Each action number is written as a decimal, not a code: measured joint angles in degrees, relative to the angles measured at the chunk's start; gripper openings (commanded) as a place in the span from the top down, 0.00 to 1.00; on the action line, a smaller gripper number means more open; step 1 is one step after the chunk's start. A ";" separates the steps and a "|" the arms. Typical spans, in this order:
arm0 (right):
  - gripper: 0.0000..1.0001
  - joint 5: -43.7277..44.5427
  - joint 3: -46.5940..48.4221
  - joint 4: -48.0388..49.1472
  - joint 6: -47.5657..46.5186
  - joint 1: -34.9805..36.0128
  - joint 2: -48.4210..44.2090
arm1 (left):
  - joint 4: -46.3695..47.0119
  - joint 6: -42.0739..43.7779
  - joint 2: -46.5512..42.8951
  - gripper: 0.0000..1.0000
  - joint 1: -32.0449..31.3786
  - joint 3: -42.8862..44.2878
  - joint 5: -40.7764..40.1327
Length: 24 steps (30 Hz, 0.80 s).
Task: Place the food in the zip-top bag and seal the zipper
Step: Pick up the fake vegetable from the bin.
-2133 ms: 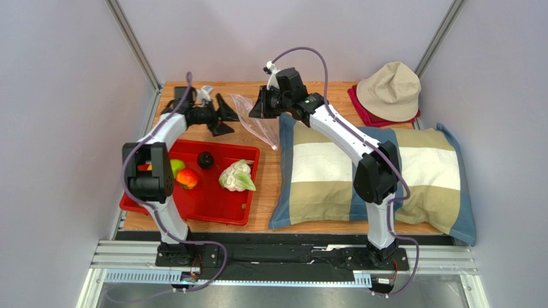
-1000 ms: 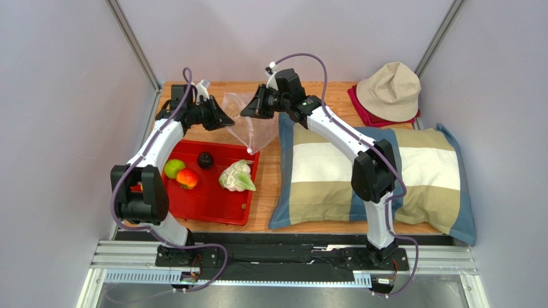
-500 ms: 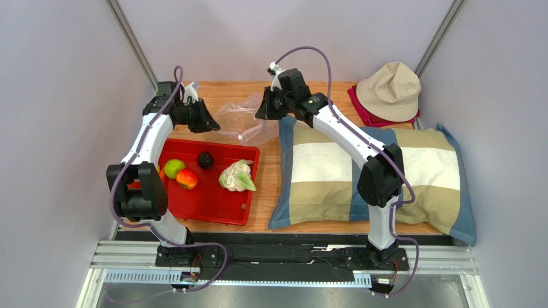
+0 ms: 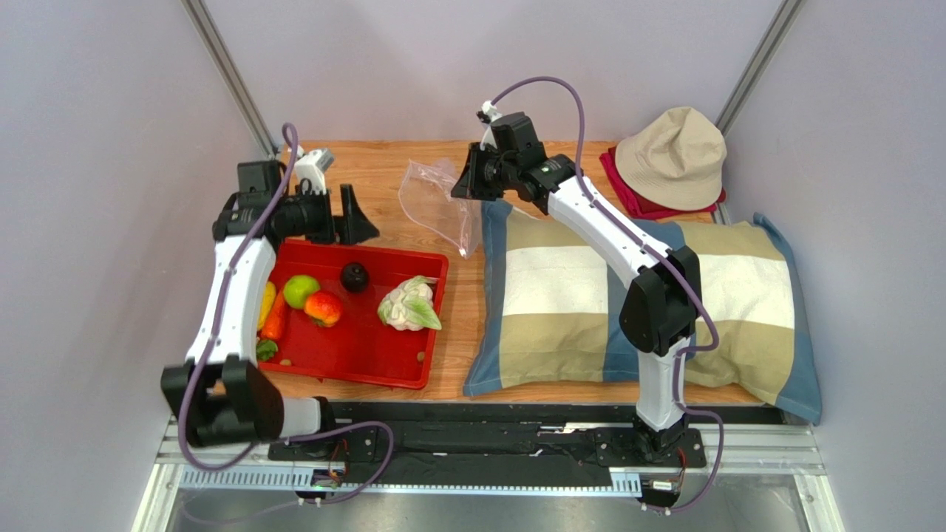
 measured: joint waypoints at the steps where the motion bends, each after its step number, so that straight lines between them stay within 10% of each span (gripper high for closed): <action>1: 1.00 0.00 0.00 0.00 0.31 0.00 0.00 | -0.28 3.32 -3.17 0.01 -0.02 -1.70 0.72; 11: 1.00 -0.04 0.00 0.04 1.79 0.04 0.02 | 3.26 35.12 -23.54 0.01 -24.09 -28.37 -10.82; 24: 1.00 -0.11 0.00 0.07 1.75 0.04 0.02 | 34.99 52.13 -16.87 0.01 -42.32 -46.38 -34.71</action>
